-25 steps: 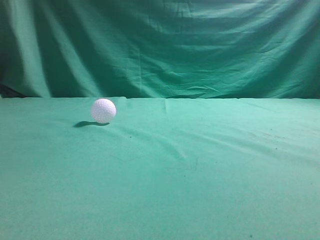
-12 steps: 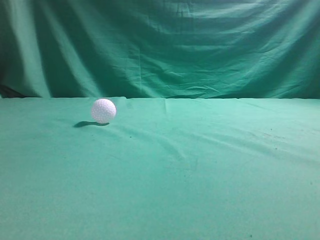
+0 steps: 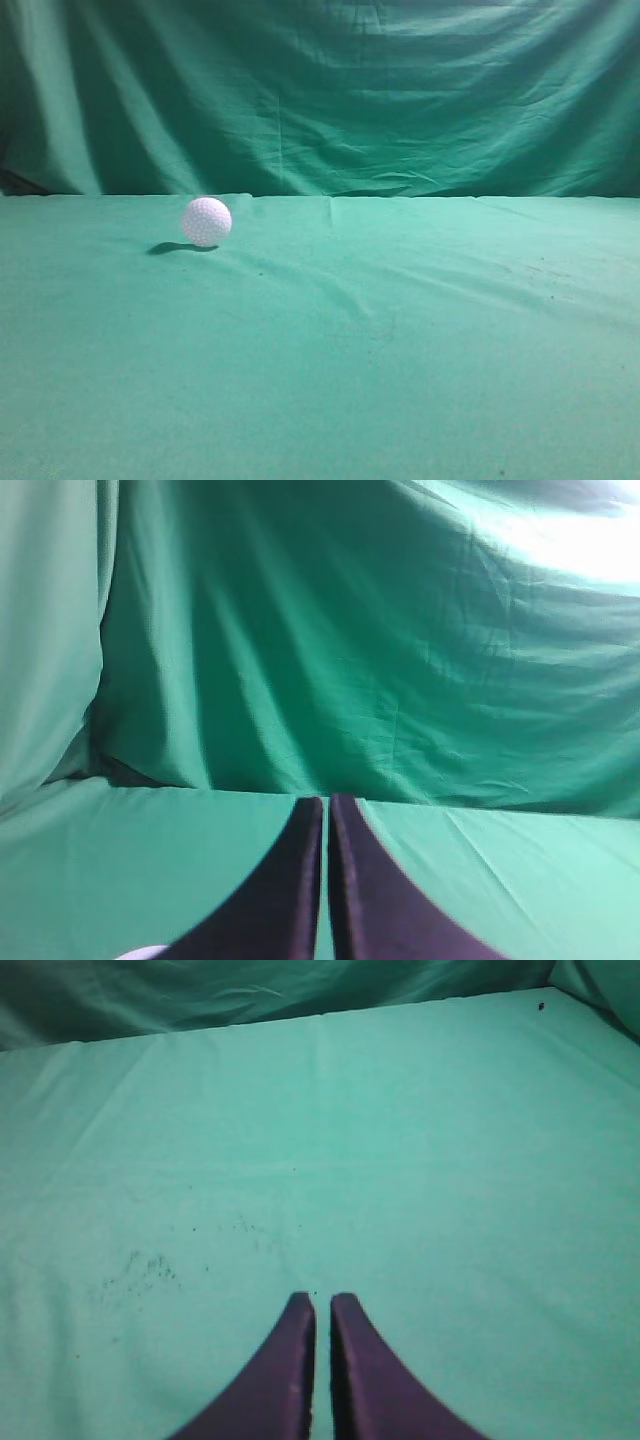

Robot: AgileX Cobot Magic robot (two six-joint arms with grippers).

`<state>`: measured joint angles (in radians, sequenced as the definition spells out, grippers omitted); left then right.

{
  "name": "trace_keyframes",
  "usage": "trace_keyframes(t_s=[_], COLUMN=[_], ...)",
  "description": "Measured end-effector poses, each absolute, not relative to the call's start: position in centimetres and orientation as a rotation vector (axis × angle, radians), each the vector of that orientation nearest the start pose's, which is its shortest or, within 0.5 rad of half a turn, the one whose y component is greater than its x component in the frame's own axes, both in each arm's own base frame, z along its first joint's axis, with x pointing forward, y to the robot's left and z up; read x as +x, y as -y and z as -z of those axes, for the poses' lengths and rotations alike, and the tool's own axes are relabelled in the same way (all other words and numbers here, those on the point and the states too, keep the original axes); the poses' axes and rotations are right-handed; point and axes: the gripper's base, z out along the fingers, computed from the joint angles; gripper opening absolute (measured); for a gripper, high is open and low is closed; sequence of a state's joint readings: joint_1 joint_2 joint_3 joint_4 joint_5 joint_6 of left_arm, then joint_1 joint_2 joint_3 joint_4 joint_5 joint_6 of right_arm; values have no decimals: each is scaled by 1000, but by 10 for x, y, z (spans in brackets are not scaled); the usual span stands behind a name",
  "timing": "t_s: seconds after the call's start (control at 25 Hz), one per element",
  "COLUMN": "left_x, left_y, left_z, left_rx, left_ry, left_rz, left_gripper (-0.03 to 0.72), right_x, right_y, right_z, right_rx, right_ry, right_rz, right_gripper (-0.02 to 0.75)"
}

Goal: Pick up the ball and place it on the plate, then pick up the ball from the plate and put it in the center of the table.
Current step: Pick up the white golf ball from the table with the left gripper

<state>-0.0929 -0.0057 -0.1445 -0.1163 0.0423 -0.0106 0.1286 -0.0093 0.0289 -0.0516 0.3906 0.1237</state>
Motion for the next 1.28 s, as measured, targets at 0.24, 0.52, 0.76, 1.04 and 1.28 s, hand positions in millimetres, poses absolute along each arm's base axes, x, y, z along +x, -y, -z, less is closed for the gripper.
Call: trace_keyframes(t_s=[0.24, 0.52, 0.76, 1.04, 1.28], left_x=[58, 80, 96, 132, 177], left_y=[9, 13, 22, 63, 91], left_z=[-286, -276, -291, -301, -290], left_rx=[-14, -61, 158, 575, 746], left_ry=[-1609, -1776, -1933, -2039, -2118], left_rz=[212, 271, 223, 500, 518], left_gripper=[0, 0, 0, 0, 0], right_x=[52, 52, 52, 52, 52], right_y=[-5, -5, -5, -5, -5], right_z=[-169, -169, -169, -169, -169], right_rx=[-36, -36, -36, -36, -36], right_ry=[-1895, -1895, -1895, -1895, -1895], right_rz=[-121, -121, -121, -121, -121], right_gripper=[49, 49, 49, 49, 49])
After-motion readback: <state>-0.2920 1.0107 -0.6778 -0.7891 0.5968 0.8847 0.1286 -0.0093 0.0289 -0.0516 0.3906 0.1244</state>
